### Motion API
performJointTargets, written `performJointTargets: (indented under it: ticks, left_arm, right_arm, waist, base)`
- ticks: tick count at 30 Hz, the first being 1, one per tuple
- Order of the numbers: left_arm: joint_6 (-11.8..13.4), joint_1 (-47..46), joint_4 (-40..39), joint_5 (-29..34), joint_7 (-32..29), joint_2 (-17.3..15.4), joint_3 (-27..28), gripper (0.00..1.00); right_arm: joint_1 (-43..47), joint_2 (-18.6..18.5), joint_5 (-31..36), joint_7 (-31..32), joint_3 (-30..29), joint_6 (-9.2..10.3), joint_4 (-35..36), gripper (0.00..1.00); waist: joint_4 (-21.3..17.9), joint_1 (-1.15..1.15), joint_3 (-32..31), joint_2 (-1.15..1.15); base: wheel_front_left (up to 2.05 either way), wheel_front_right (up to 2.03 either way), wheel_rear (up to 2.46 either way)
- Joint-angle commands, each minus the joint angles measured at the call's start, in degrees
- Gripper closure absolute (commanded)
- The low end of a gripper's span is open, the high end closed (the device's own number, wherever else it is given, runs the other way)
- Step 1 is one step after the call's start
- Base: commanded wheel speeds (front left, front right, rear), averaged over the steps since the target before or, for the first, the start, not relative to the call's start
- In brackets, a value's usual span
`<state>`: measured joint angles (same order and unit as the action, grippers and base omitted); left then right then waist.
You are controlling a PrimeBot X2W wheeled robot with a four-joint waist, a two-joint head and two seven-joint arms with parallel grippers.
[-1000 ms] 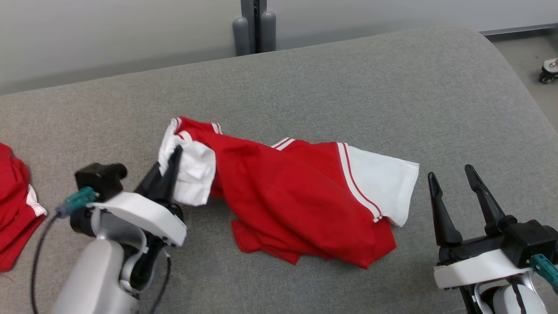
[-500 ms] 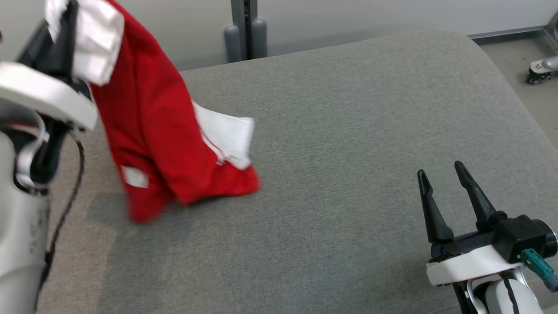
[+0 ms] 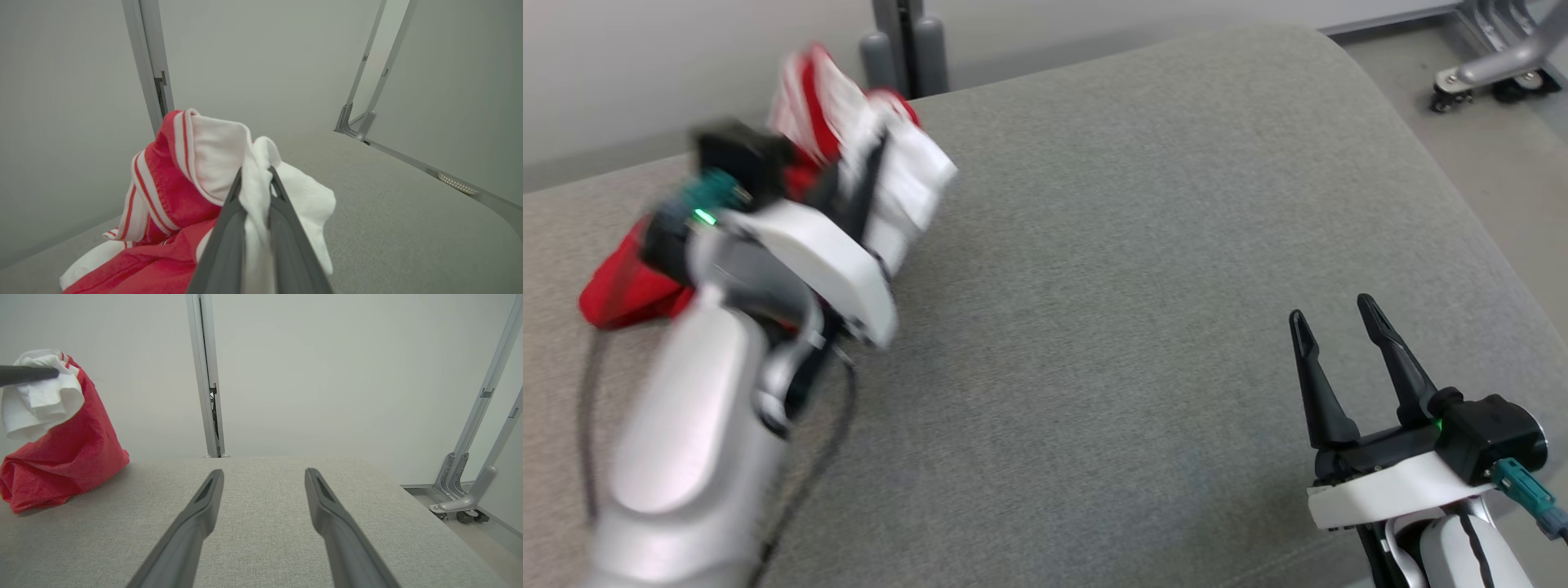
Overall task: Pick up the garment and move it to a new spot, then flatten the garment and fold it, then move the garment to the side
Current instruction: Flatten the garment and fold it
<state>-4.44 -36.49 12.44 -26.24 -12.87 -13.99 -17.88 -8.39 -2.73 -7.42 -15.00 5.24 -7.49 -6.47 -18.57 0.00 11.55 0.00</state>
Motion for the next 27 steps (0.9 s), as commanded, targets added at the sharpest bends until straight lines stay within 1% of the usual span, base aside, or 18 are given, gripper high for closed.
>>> performJointTargets:
  ticks: [1, 4, 5, 10, 15, 18, 19, 20, 21, 24, 26, 27]
  left_arm:
    - [0.3, 2.6, 1.7, 0.3, 1.0, 2.5, -2.3, 1.00]
    - [0.6, 5.6, 4.4, 0.9, 2.0, 6.2, -5.9, 1.00]
    - [0.6, 5.6, 4.4, 0.9, 2.0, 6.2, -5.9, 1.00]
    - [0.8, 7.0, 8.6, 2.0, 3.0, 9.8, -12.2, 1.00]
    - [2.2, 5.7, 13.3, 3.4, 4.6, 10.7, -17.1, 1.00]
    - [2.3, 4.5, 14.7, 2.8, 8.4, 10.9, -19.9, 1.00]
    - [2.9, 4.3, 14.7, 1.7, 9.5, 10.9, -21.0, 0.85]
    - [2.9, 4.2, 14.6, 0.5, 10.2, 11.0, -22.4, 0.24]
    - [3.3, 4.2, 14.5, -0.8, 10.6, 11.0, -23.4, 0.00]
    - [3.9, 3.9, 14.0, -3.2, 10.5, 10.9, -25.3, 0.00]
    - [3.1, 3.9, 12.1, -3.9, 9.8, 10.9, -25.9, 0.00]
    - [2.9, 3.8, 10.8, -3.8, 9.3, 9.9, -25.9, 0.00]
  right_arm:
    - [-0.8, -0.3, -0.9, -0.3, 0.3, -0.01, 0.0, 0.00]
    - [-1.7, -0.3, -1.8, -0.3, 1.3, -0.01, 0.3, 0.00]
    - [-1.7, -0.3, -1.8, -0.3, 1.3, -0.01, 0.3, 0.00]
    - [-2.7, -0.3, -4.1, -0.3, 3.1, -0.01, 0.8, 0.00]
    - [-3.0, -0.3, -6.2, -0.3, 5.3, -0.01, 0.9, 0.00]
    - [-2.3, -0.2, -6.9, -0.3, 4.6, -0.01, 1.3, 0.00]
    - [-2.0, -0.3, -6.8, -0.3, 4.4, -0.01, 1.3, 0.00]
    - [-1.9, -0.3, -6.8, -0.3, 4.3, -0.01, 1.2, 0.00]
    - [-1.9, -0.3, -6.8, -0.3, 4.1, -0.01, 1.2, 0.00]
    - [-1.9, -0.3, -6.6, -0.3, 3.7, -0.01, 0.9, 0.00]
    - [-1.8, -0.3, -6.2, -0.3, 2.8, -0.01, 0.9, 0.00]
    - [-1.7, -0.3, -6.0, -0.3, 2.2, -0.01, 1.0, 0.00]
  waist:
    - [-2.4, 0.00, 1.5, 0.00]
    - [-4.9, 0.00, 3.0, 0.00]
    - [-4.9, 0.00, 3.0, 0.00]
    - [-9.0, 0.00, 6.1, 0.00]
    - [-13.0, 0.00, 8.7, 0.00]
    - [-13.3, 0.00, 9.7, 0.00]
    - [-13.4, 0.00, 9.9, 0.00]
    - [-13.4, 0.00, 10.0, 0.00]
    - [-13.4, 0.00, 10.0, 0.00]
    - [-13.3, 0.00, 9.5, 0.00]
    - [-12.4, 0.00, 8.9, 0.00]
    - [-11.8, 0.00, 8.5, 0.00]
  base:
    - [0.00, 0.00, 0.00]
    - [0.00, 0.00, 0.00]
    - [0.00, 0.00, 0.00]
    - [0.00, 0.00, 0.00]
    - [0.00, 0.00, 0.00]
    - [0.00, 0.00, 0.00]
    - [0.00, 0.00, 0.00]
    - [0.00, 0.00, 0.00]
    - [0.00, 0.00, 0.00]
    - [0.00, 0.00, 0.00]
    - [0.00, 0.00, 0.00]
    - [0.00, 0.00, 0.00]
